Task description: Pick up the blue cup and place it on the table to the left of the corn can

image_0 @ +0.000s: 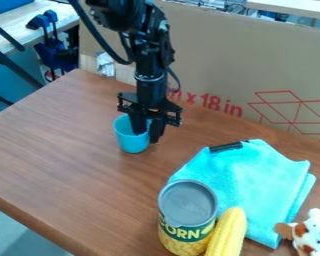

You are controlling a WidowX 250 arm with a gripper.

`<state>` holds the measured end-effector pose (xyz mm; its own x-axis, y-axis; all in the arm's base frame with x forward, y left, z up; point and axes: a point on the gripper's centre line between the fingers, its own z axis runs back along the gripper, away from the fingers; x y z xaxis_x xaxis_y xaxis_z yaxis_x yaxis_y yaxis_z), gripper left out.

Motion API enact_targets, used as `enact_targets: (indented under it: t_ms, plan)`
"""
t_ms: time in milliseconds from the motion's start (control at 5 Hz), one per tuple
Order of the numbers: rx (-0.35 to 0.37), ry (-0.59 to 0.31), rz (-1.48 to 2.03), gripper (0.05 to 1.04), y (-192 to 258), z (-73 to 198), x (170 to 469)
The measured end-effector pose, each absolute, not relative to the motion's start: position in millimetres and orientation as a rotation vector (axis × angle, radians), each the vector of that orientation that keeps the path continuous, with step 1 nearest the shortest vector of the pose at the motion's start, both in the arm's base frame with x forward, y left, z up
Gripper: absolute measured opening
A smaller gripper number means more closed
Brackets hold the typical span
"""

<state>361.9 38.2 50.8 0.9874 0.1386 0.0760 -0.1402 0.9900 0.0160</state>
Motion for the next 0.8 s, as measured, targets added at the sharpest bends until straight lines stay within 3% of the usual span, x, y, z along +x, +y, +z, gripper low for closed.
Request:
enact_targets:
  t_ms: [200,400,800]
  plan:
    - [0.027,-0.057,0.139,0.162,35.0,51.1,358.6]
    - [0.034,-0.076,0.121,0.097,25.5,64.2,345.3]
    - [0.061,-0.077,0.083,0.095,-11.9,75.6,304.5]
